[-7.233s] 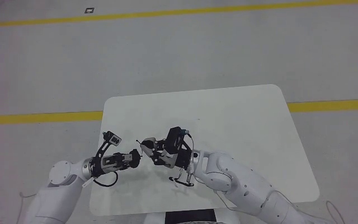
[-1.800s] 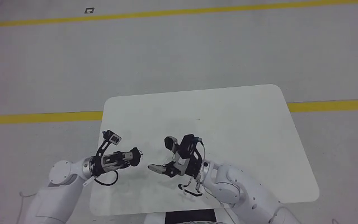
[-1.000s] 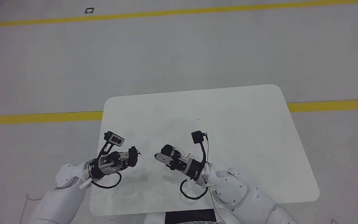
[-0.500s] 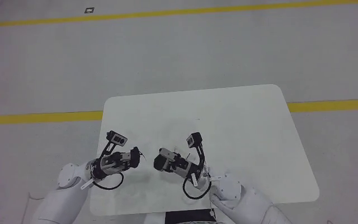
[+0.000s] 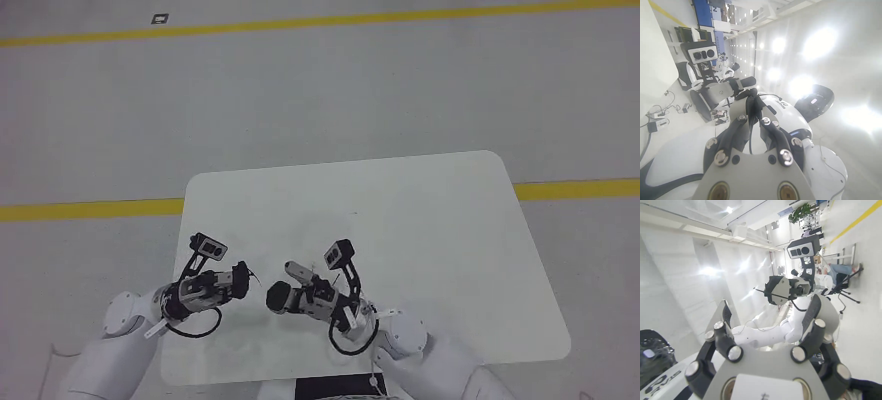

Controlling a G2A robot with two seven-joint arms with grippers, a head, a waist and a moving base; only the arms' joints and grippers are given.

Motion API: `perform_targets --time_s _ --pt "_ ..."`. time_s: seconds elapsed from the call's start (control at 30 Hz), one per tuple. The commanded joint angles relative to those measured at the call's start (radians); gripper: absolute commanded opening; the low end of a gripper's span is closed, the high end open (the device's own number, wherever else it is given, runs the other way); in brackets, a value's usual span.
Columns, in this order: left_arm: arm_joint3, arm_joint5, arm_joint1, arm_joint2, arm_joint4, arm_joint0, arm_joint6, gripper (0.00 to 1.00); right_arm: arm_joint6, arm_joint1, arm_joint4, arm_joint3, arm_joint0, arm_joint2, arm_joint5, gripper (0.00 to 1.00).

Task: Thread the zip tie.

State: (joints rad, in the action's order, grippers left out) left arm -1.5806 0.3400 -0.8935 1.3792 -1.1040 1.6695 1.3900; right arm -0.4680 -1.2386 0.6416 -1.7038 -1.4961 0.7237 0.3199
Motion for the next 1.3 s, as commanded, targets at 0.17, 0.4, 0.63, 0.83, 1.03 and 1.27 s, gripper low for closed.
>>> perform_targets --time_s 0.17,0.4,0.63,0.83,1.03,1.27 --pt "0.0 0.0 0.0 0.0 0.0 0.0 0.0 0.0 -0.024 -0.018 0.101 0.036 0.02 -0.026 -0.057 0.65" --pt "0.0 0.0 0.0 0.0 0.0 0.0 0.0 0.0 -0.039 -0.038 0.168 0.058 0.039 -0.045 -0.07 0.46" --pt "0.0 0.0 0.0 0.0 0.0 0.0 0.0 0.0 -0.034 -0.052 0.179 0.076 0.046 -0.051 -0.065 0.37" --pt "0.0 0.0 0.0 0.0 0.0 0.0 0.0 0.0 -0.025 -0.059 0.175 0.082 0.043 -0.047 -0.058 0.25" --pt "0.0 0.0 0.0 0.0 0.0 0.0 0.0 0.0 -0.02 -0.064 0.161 0.084 0.038 -0.04 -0.05 0.2" --pt "0.0 0.0 0.0 0.0 0.0 0.0 0.0 0.0 -0.016 -0.068 0.142 0.081 0.03 -0.029 -0.045 0.19"
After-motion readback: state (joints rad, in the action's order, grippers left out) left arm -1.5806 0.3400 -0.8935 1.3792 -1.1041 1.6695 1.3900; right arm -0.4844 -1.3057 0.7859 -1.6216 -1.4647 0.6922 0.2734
